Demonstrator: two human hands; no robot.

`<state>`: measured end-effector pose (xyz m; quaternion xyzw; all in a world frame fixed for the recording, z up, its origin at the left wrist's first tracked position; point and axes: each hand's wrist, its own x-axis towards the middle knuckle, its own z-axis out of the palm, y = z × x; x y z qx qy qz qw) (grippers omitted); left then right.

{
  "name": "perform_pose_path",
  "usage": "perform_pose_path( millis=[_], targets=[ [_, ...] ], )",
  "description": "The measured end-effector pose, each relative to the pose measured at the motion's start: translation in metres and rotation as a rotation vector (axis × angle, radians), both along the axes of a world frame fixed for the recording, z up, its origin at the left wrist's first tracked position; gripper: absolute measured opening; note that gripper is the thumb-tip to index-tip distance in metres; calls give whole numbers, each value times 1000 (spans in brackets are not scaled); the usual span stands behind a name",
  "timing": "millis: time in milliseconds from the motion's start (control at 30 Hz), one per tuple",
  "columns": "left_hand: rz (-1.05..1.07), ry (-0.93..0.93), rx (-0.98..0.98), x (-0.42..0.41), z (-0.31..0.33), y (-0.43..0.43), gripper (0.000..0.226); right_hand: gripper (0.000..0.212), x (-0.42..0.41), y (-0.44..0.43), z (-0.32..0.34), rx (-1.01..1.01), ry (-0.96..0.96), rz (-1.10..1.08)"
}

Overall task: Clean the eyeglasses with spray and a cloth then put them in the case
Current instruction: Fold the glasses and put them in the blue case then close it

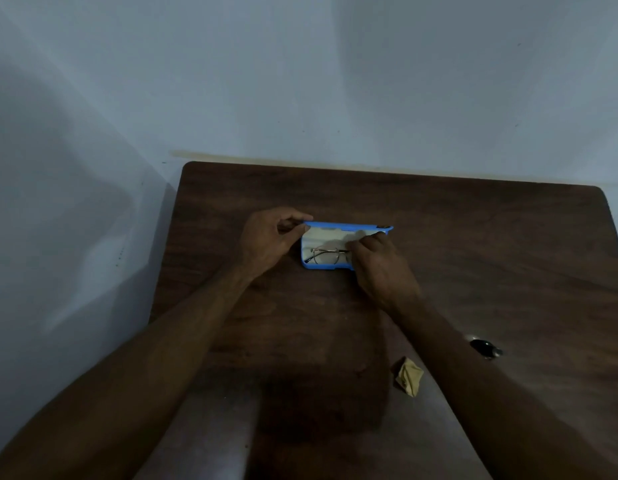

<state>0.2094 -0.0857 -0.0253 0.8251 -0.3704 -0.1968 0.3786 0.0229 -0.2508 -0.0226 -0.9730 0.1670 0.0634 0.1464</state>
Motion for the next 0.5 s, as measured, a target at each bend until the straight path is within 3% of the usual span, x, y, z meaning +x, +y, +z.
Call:
perform_pose_path(
  millis=[233,500],
  targets=[
    [21,-1,-46,-2,-5,3,27,47,-10,12,-15,-57,-135,-5],
    [21,-36,-40,-5,-7,2,29,60,-20,20,-28,-9,-149,-37]
  ],
)
